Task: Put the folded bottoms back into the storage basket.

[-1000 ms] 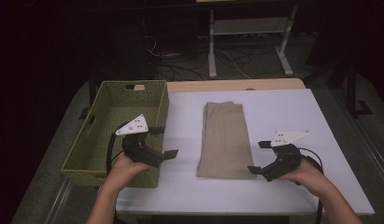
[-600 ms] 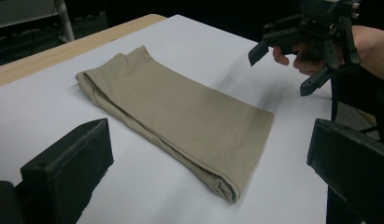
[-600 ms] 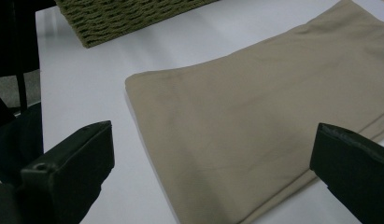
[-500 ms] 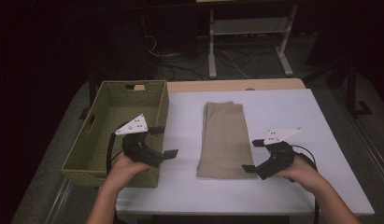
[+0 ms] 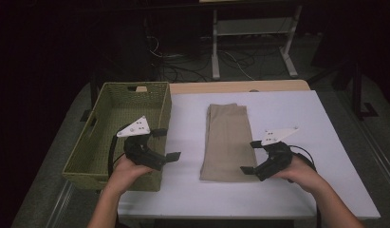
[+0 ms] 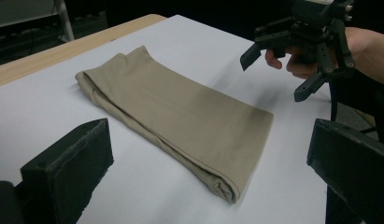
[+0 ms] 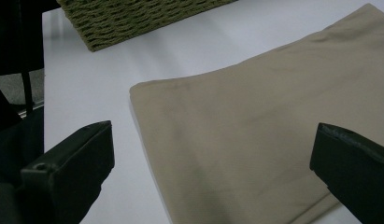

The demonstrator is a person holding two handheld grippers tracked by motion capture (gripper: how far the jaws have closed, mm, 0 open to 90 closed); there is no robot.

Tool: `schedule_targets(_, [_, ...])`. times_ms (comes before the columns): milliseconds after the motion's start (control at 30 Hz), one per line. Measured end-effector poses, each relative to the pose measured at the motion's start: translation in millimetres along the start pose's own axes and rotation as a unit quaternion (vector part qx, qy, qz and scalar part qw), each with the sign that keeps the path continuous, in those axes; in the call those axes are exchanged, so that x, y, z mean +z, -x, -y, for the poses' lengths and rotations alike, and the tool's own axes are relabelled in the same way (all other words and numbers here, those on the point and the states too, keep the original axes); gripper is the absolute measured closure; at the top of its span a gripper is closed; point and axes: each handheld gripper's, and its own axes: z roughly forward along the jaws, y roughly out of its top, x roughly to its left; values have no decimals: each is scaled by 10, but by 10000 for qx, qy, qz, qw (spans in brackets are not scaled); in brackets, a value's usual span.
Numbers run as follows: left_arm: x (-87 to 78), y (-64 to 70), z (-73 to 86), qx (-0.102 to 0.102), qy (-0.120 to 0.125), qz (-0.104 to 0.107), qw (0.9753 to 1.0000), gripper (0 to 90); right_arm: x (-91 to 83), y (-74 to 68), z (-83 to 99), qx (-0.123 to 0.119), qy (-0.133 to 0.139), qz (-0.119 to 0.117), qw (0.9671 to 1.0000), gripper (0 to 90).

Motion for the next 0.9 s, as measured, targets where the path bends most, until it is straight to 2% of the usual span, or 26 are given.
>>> schedule_targets(467, [-4,0,3,-14,28,9,10000,5,64,-35,-100,-86,30,-135,9999,0])
schedule_targets(900, [-6,0,4,1,42,35,10000,5,236,-77,-181,-227,-68,-327,9992,0])
